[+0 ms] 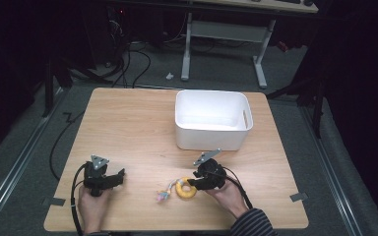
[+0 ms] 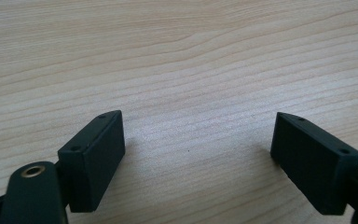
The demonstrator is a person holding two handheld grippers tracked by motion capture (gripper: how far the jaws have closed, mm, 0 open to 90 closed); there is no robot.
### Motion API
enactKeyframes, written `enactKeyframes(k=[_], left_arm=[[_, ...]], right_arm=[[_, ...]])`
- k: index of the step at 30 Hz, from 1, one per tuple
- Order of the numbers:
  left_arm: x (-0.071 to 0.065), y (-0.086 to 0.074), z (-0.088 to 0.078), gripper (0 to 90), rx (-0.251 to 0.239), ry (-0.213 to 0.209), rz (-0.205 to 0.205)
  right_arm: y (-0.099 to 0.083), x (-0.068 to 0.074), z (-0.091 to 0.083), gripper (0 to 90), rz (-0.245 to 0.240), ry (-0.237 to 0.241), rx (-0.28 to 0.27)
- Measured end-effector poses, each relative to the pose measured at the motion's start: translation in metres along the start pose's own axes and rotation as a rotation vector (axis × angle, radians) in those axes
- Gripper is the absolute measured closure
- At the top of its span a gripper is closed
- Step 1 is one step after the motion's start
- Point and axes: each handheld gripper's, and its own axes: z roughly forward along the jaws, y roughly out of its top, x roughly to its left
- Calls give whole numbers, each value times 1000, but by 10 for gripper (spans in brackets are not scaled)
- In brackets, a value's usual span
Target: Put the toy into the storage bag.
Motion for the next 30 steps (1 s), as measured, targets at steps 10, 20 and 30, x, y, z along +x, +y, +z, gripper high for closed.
enactKeyframes(k=[10, 20, 30], left_arm=[[0, 0, 0, 178, 0, 0, 0], [0, 0, 0, 178, 2, -2, -1], [0, 0, 0, 178, -2, -2, -7]], right_arm=[[4, 3, 16, 601, -10, -7, 69], [6, 8, 24, 656, -41, -36, 107], [5, 10, 21, 670, -49, -39, 89]])
